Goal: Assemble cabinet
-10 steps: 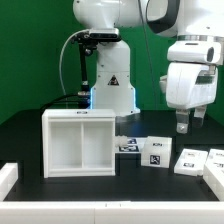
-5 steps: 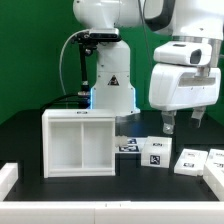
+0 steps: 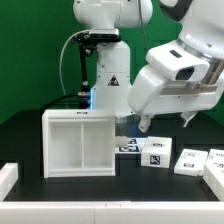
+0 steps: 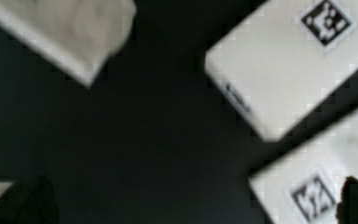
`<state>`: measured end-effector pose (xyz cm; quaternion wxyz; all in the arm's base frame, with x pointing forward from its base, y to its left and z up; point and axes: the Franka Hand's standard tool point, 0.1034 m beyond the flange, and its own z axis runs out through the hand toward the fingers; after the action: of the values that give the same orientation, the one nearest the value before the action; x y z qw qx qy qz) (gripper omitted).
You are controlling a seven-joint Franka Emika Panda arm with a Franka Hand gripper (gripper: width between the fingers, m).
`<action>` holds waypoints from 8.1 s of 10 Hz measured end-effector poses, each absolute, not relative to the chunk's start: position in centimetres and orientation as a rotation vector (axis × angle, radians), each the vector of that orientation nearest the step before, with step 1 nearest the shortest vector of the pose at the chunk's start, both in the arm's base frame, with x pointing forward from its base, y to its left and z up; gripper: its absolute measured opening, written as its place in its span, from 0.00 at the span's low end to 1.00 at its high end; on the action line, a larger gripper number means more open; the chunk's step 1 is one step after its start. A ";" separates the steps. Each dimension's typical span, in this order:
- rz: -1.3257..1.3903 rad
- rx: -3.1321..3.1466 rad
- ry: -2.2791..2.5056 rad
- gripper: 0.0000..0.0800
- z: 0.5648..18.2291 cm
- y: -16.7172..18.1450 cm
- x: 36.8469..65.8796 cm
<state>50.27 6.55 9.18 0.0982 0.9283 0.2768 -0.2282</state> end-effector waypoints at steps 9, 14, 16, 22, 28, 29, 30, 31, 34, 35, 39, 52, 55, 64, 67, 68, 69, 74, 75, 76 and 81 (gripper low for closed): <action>-0.785 2.756 0.626 1.00 8.6 2.4 51.6; -1.008 2.725 0.415 1.00 8.0 -1.7 51.7; -0.987 2.731 0.418 1.00 8.2 -1.7 52.3; -1.199 2.699 0.256 1.00 7.6 -2.3 50.1; -1.440 2.584 0.010 1.00 6.3 -2.9 47.4; -1.436 2.586 0.011 1.00 6.2 -3.0 47.4; -1.439 2.584 0.010 1.00 6.2 -2.9 47.4; -1.461 2.571 -0.005 1.00 6.4 -2.9 47.0; -1.484 2.561 -0.018 1.00 6.5 -2.7 46.7; -1.484 2.562 -0.018 1.00 6.5 -2.7 46.7; -1.484 2.562 -0.018 0.50 6.5 -2.7 46.7; -1.505 2.579 0.047 0.03 6.7 -3.3 46.8; -1.552 2.632 0.232 0.55 6.9 -3.8 47.0; -1.581 2.626 0.313 1.00 5.9 -3.3 45.6; -1.582 2.626 0.311 0.88 5.8 -3.4 45.6; -1.583 2.626 0.311 0.88 5.8 -3.4 45.6; -1.584 2.626 0.310 0.63 5.8 -3.4 45.6; -1.580 2.626 0.304 0.33 5.8 -3.4 45.7; -1.569 2.629 0.296 0.33 6.0 -3.4 45.9; -1.548 2.638 0.286 0.33 6.4 -3.4 46.3; -1.205 2.824 0.292 0.33 8.8 -4.3 49.2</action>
Offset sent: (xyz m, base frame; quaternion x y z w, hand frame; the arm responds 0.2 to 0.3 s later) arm 0.0000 0.0000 0.0000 0.0000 0.0000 0.0000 1.0000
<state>49.21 -4.28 8.84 0.0288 0.9153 0.0945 -0.3905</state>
